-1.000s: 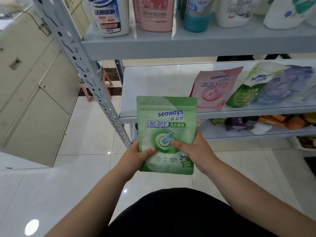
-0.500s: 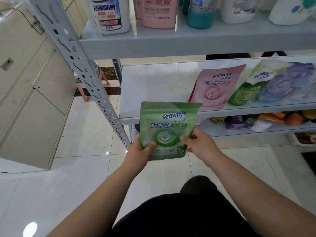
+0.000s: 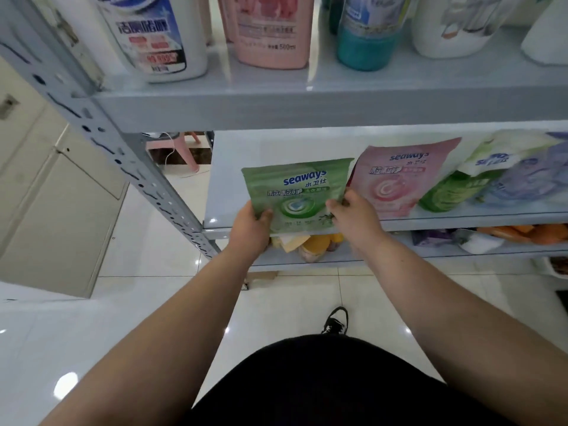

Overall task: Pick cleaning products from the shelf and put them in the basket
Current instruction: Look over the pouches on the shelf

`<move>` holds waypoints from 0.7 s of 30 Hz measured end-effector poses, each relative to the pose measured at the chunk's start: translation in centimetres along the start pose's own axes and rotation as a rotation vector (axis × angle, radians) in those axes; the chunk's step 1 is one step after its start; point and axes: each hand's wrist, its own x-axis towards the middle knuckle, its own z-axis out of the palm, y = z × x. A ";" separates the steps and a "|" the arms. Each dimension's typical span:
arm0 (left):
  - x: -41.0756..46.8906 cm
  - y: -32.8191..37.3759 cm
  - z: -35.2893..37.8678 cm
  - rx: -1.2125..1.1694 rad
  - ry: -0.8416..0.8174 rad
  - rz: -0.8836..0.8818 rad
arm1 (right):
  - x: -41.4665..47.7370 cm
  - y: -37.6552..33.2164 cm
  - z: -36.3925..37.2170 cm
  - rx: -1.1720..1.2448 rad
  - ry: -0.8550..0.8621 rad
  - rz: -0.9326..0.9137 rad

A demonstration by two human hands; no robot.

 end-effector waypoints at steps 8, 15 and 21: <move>4.4 1.0 1.1 -0.010 0.040 -0.081 | 4.7 0.1 0.8 0.005 -0.018 0.052; 3.3 -0.7 1.1 0.001 0.051 -0.126 | 4.5 1.2 1.1 -0.113 -0.013 -0.010; 2.7 -1.3 1.3 0.196 -0.119 -0.021 | 3.8 1.2 1.8 -0.199 -0.066 -0.045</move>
